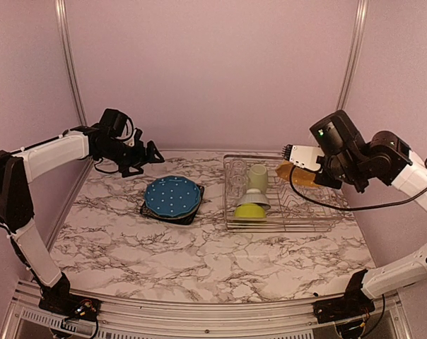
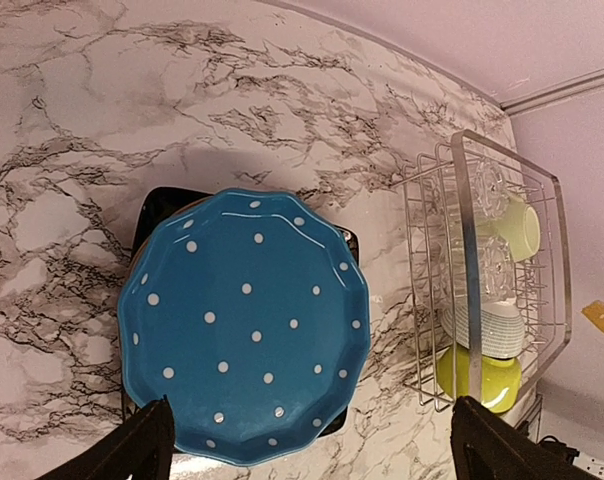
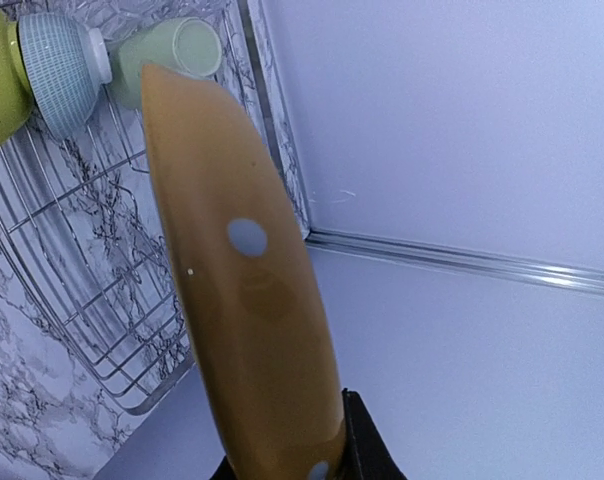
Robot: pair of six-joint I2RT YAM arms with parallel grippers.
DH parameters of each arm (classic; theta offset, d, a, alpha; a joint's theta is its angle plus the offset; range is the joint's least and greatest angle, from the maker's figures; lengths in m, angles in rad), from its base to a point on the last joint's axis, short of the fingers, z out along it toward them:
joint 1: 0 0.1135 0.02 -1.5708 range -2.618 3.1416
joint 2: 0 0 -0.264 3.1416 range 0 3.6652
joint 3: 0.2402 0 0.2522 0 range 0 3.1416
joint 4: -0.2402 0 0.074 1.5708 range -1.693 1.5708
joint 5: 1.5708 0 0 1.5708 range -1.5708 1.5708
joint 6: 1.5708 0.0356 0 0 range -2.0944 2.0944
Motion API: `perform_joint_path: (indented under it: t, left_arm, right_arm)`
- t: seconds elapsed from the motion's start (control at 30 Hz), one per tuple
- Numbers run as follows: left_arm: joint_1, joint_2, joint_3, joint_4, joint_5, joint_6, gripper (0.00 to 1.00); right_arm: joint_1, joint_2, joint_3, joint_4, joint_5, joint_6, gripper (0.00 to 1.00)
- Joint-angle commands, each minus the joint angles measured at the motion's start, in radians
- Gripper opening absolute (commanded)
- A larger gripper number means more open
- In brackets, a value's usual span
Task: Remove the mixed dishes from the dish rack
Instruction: Grab the plate from the dish rack, then pass from the right arm to the left
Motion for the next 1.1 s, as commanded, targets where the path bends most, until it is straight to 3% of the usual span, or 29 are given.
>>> perform_joint_path:
  t: [0.0, 0.2, 0.3, 0.5, 0.73, 1.07]
  left_arm:
    - [0.015, -0.053, 0.001, 0.076, 0.003, 0.015, 0.99]
    - [0.019, -0.199, -0.111, 0.317, -0.051, 0.001, 0.99]
    - [0.018, -0.280, -0.176, 0.431, -0.073, 0.002, 0.99]
    - [0.021, -0.317, -0.204, 0.493, -0.018, -0.040, 0.99]
    - [0.006, -0.367, -0.247, 0.579, 0.087, 0.016, 0.99]
    - [-0.101, -0.317, -0.230, 0.529, 0.128, 0.084, 0.99]
  right_arm:
    - [0.012, -0.046, 0.068, 0.248, 0.013, 0.048, 0.00]
    - [0.009, -0.075, 0.009, 0.517, -0.023, 0.124, 0.00]
    - [-0.019, -0.032, 0.032, 0.540, -0.086, 0.187, 0.00]
    - [-0.120, 0.050, 0.111, 0.569, -0.316, 0.347, 0.00]
    - [-0.155, 0.163, 0.181, 0.587, -0.574, 0.491, 0.00]
    - [-0.193, 0.262, 0.225, 0.724, -0.867, 0.809, 0.00]
